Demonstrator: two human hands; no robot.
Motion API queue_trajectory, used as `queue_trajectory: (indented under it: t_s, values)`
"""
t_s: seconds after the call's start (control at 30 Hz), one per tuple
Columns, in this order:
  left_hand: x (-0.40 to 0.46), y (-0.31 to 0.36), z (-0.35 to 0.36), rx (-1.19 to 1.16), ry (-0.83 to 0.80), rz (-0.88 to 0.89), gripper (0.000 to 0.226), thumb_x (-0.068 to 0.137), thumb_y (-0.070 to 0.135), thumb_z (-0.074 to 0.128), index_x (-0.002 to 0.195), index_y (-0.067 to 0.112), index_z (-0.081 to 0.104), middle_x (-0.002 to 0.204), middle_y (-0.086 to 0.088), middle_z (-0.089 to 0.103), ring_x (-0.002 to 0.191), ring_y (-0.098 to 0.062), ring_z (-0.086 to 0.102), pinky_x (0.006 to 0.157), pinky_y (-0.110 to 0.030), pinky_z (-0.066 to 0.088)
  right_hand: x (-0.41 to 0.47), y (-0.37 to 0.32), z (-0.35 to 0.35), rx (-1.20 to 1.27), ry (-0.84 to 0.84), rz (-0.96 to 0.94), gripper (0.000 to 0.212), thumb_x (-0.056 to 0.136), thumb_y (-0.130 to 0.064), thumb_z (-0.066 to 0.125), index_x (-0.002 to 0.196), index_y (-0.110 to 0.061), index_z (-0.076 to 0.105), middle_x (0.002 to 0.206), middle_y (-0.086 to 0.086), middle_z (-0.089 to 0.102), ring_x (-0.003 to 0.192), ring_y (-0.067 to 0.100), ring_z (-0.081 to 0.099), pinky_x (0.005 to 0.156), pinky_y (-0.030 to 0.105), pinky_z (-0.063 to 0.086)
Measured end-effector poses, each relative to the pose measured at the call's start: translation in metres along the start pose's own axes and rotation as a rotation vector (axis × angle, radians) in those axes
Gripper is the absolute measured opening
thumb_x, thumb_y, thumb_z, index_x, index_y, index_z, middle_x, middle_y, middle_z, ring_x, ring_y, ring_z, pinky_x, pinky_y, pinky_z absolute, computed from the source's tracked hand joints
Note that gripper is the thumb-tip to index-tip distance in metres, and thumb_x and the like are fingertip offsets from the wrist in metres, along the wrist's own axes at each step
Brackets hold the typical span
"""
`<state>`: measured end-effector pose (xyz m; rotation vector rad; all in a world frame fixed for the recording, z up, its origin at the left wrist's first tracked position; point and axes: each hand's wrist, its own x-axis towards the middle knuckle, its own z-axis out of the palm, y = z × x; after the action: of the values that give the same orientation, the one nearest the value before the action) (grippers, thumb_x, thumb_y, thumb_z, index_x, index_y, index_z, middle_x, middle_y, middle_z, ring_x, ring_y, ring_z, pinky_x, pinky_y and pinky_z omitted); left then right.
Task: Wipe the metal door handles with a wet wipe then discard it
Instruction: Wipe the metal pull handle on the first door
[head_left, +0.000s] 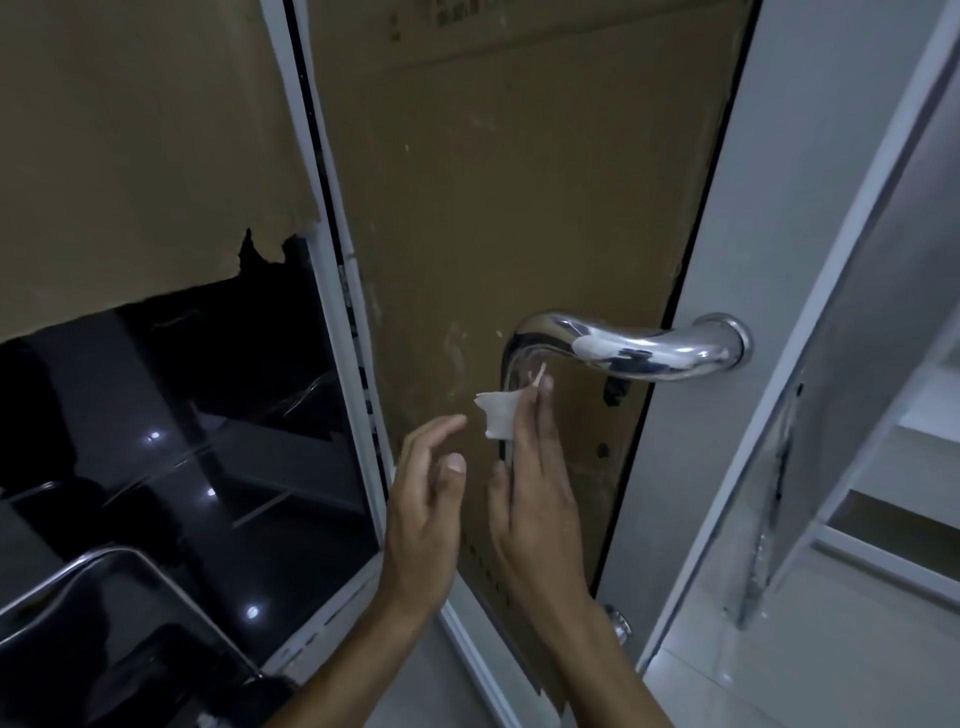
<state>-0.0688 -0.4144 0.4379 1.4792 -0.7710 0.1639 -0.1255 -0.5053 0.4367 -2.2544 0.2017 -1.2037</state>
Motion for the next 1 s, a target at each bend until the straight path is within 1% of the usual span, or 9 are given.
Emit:
queue_trajectory:
  t_s: [0.1,0.23,0.37,0.53,0.63,0.7,0.8,0.87,1.0]
  values:
    - [-0.01,0.005,0.008,0.063,-0.027,0.142,0.039,0.1,0.035,0.035,0.135,0.029,0.05,0.137,0.015,0.049,0.131,-0.011,0.046,0.104,-0.017,0.037,-0.006,0.003,-0.008,0.057,0.0,-0.017,0.06,0.1,-0.022,0.029,0.154,-0.028,0.004,0.162,-0.018,0.0,0.149,0.007,0.009,0.117,0.018,0.017]
    - [-0.016,0.012,0.024,0.0,-0.202,0.021,0.05,0.099,0.046,0.024,0.148,0.036,0.024,0.156,0.025,0.023,0.145,-0.001,0.019,0.113,-0.013,0.018,-0.003,0.004,-0.016,0.151,0.039,0.008,0.051,0.102,-0.016,0.034,0.152,-0.021,0.025,0.16,-0.017,0.017,0.146,0.005,0.021,0.115,0.015,0.021]
    - [-0.008,0.027,0.04,-0.082,-0.27,-0.031,0.066,0.094,0.062,0.018,0.15,0.032,0.001,0.156,0.029,-0.003,0.143,0.012,0.0,0.108,-0.001,0.007,0.001,0.005,-0.026,0.266,0.03,0.046,0.049,0.101,-0.01,0.041,0.148,-0.022,0.035,0.156,-0.012,0.03,0.144,0.005,0.027,0.116,0.02,0.025]
    - [0.022,0.05,0.046,-0.04,-0.253,0.043,0.062,0.096,0.056,0.014,0.147,0.03,-0.009,0.151,0.03,-0.01,0.141,0.014,-0.008,0.109,-0.002,0.0,0.006,0.004,-0.037,0.313,0.105,0.048,0.045,0.097,-0.004,0.037,0.142,-0.012,0.042,0.15,-0.004,0.041,0.141,0.007,0.035,0.115,0.024,0.028]
    - [0.045,0.066,0.047,-0.036,-0.251,0.068,0.055,0.099,0.046,0.016,0.149,0.03,0.0,0.151,0.031,0.006,0.136,0.022,0.004,0.106,0.001,0.007,0.004,0.005,-0.039,0.354,0.211,0.059,0.05,0.093,0.006,0.035,0.136,-0.017,0.046,0.143,-0.008,0.046,0.137,0.004,0.039,0.113,0.021,0.03]
    - [0.056,0.075,0.048,0.0,-0.257,0.149,0.056,0.099,0.047,0.016,0.151,0.025,0.013,0.148,0.022,0.025,0.137,0.013,0.019,0.114,-0.013,0.016,0.002,0.008,-0.039,0.399,0.25,0.092,0.053,0.09,0.008,0.034,0.132,-0.021,0.049,0.14,-0.008,0.05,0.135,0.005,0.043,0.112,0.024,0.034]
    - [0.06,0.075,0.055,0.184,-0.189,0.373,0.053,0.1,0.039,0.016,0.148,0.017,0.024,0.146,0.005,0.034,0.14,-0.007,0.026,0.117,-0.05,0.02,-0.003,0.017,-0.041,0.455,0.259,0.169,0.05,0.09,0.007,0.033,0.132,-0.009,0.055,0.139,0.004,0.055,0.132,0.016,0.048,0.11,0.044,0.04]
    - [0.055,0.064,0.061,0.272,-0.14,0.455,0.057,0.101,0.039,0.016,0.15,0.01,0.018,0.155,-0.007,0.025,0.147,-0.018,0.017,0.119,-0.052,0.011,-0.007,0.021,-0.044,0.451,0.273,0.205,0.049,0.091,0.005,0.034,0.132,-0.009,0.056,0.138,0.005,0.056,0.13,0.018,0.05,0.108,0.047,0.042]
    - [0.044,0.036,0.063,0.326,-0.093,0.424,0.063,0.102,0.042,0.014,0.15,0.005,-0.005,0.161,-0.014,-0.005,0.15,-0.023,-0.003,0.122,-0.041,0.0,-0.011,0.018,-0.05,0.487,0.291,0.262,0.051,0.092,-0.001,0.034,0.125,-0.034,0.055,0.135,-0.005,0.057,0.125,0.012,0.054,0.102,0.03,0.048]
